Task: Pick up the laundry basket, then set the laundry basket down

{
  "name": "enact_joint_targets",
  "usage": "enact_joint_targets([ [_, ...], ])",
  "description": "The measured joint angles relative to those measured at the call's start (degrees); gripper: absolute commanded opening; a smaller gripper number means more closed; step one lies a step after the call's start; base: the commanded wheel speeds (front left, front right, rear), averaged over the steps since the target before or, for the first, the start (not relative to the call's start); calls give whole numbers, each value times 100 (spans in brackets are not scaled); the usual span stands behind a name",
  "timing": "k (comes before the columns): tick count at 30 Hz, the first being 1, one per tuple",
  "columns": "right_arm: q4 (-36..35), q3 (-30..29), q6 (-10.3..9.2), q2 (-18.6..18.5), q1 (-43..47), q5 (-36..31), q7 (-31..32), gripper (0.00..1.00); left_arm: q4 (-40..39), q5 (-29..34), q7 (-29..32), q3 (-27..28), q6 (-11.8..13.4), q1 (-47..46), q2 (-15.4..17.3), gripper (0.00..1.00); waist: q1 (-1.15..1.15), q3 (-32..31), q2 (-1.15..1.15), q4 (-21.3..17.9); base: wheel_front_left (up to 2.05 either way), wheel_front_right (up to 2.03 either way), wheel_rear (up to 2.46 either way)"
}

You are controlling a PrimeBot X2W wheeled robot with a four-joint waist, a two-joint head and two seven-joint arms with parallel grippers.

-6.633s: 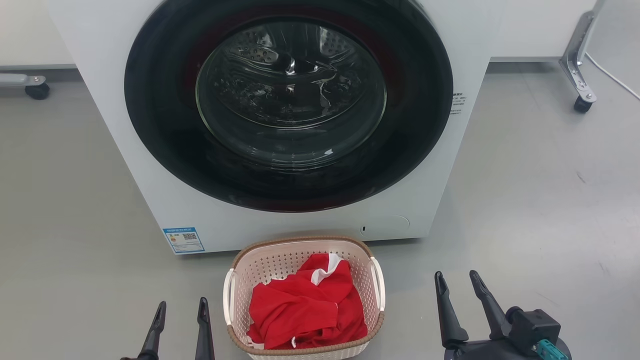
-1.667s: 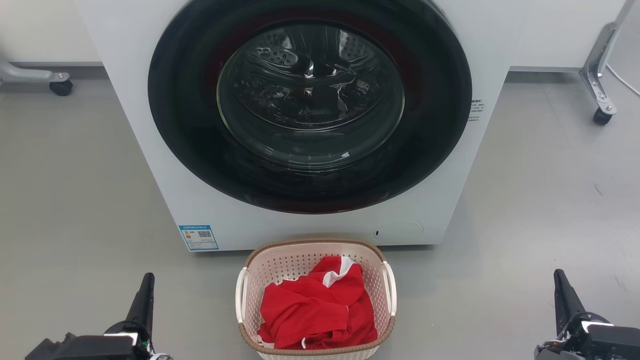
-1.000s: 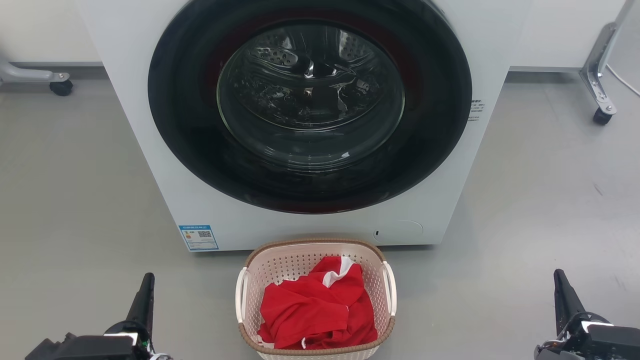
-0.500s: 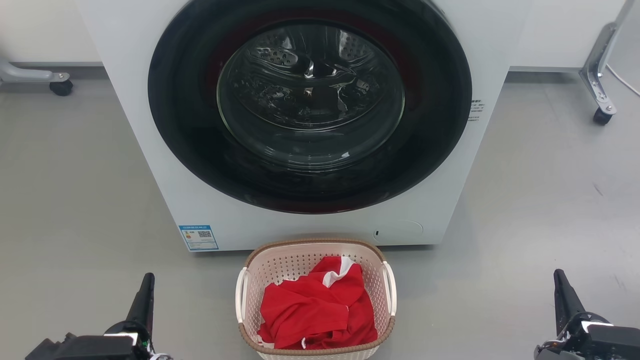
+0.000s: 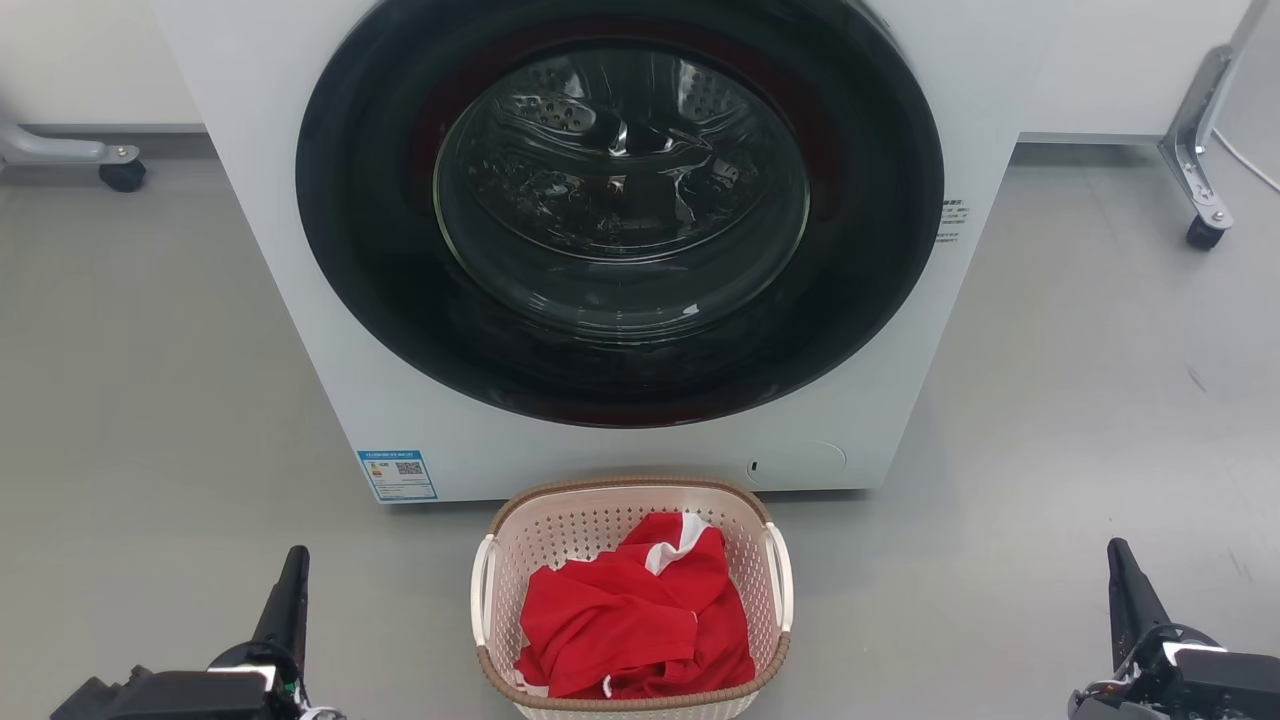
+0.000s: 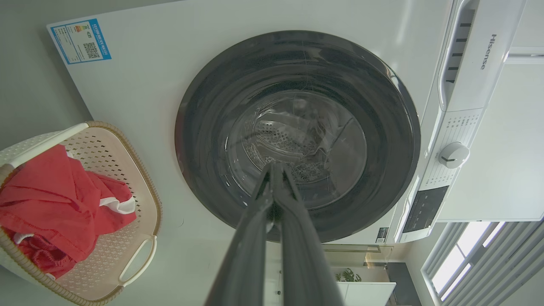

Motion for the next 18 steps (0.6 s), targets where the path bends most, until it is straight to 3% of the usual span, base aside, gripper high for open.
enact_joint_targets([
  [18, -1, 0, 0, 0, 0, 0, 0, 0, 0, 0, 0, 0, 0, 0, 0, 0, 0, 0, 0, 0, 0, 0, 0],
])
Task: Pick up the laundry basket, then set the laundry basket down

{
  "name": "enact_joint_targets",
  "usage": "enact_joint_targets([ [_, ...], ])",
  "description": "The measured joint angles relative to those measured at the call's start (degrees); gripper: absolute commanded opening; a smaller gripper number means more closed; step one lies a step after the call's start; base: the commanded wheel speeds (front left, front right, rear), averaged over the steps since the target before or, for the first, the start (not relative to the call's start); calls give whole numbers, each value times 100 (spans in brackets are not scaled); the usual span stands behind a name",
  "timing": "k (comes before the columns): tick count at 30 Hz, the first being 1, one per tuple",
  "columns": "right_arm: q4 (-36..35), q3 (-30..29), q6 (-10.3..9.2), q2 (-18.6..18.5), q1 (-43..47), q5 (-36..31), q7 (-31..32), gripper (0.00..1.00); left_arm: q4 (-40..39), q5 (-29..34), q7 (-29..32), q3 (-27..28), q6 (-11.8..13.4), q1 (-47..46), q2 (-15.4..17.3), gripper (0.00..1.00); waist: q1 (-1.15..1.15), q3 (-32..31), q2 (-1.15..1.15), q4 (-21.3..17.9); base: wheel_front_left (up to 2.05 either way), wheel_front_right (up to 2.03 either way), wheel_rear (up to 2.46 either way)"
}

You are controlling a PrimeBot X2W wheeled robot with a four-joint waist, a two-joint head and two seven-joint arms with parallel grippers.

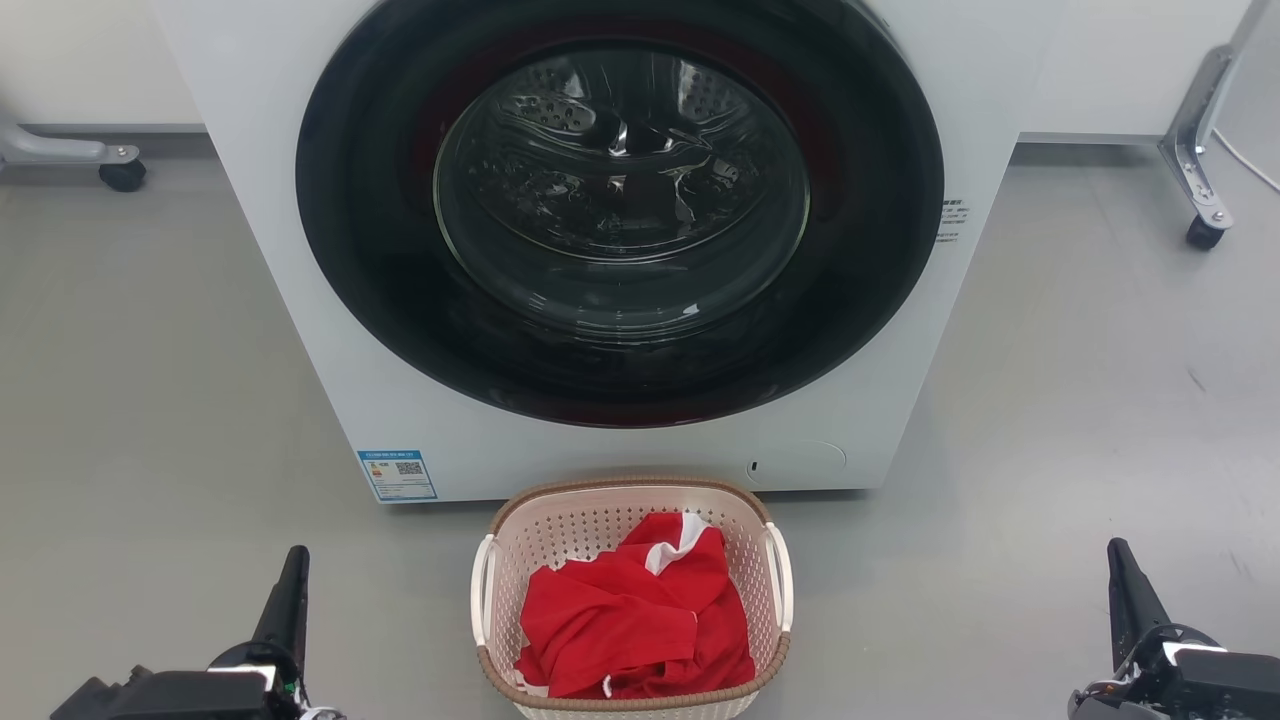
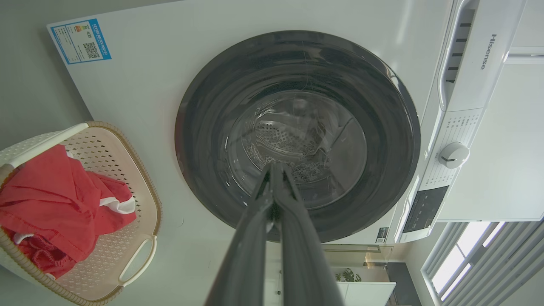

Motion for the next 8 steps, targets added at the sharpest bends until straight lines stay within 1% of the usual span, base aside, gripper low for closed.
enact_joint_targets([
  [8, 0, 0, 0, 0, 0, 0, 0, 0, -1, 0, 0, 0, 0, 0, 0, 0, 0, 0, 0, 0, 0, 0, 0],
])
